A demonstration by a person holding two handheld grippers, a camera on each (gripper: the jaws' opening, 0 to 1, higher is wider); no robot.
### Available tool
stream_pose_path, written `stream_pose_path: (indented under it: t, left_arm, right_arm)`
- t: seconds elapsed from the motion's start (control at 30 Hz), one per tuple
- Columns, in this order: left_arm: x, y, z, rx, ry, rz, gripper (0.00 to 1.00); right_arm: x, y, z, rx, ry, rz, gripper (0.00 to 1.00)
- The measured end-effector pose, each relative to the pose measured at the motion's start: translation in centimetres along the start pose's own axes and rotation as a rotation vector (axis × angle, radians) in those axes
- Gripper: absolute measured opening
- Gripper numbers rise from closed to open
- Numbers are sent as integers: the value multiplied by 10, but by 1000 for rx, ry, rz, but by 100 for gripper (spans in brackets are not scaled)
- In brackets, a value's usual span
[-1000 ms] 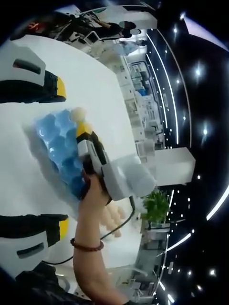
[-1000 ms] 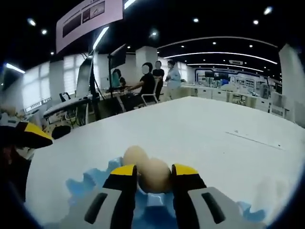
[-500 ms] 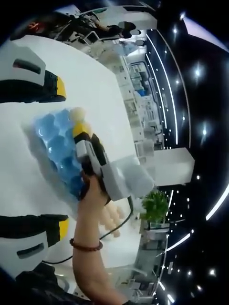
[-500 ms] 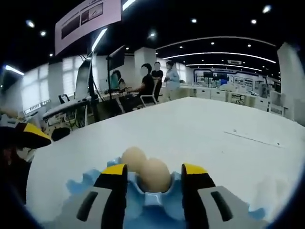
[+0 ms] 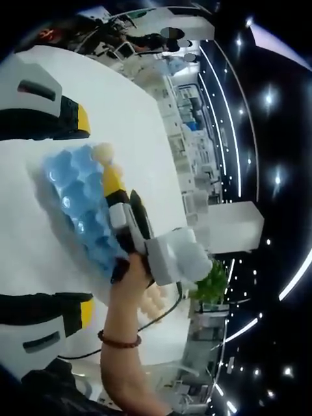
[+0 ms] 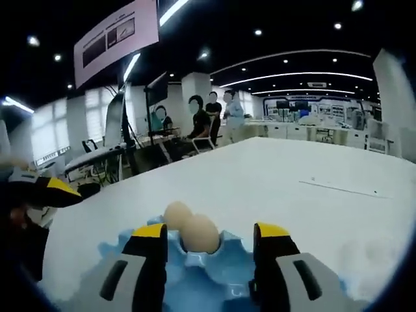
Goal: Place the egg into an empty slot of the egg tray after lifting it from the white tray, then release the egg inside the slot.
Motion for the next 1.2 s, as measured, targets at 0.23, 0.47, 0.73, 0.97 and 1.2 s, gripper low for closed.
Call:
stream_pose_path:
  t: [0.23,0.47,0.73,0.97,1.2]
  left_arm:
    - [0,-2,1,15,-16,11,100]
    - [-2,-3,4,12,-12,9,100]
    - [-6,-2,7,12,-3,6,100]
    - [-8,-2,8,10,3,8,100]
    - [-9,0,9,13,4,7,100]
  right_arm:
    - [17,-4,12,0,20,9,62]
    - [29,-1,24,31,46,-2,71]
    - [42,0,33,39,78,-9,76]
    - [53,-4,41,15,97,-1,82]
    - [69,-2,52,14,129,-9,86]
Point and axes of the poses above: the point that each gripper's makers call its tool centre point, and the gripper's own axes: x roughly backward along the fingers, z roughly to its right, y roughly out of its underside, the point moved 8 cm from there along x, roughly backward along the fingers, and after that the axes turned 4 degrees about -x, right-handed, at the moved point
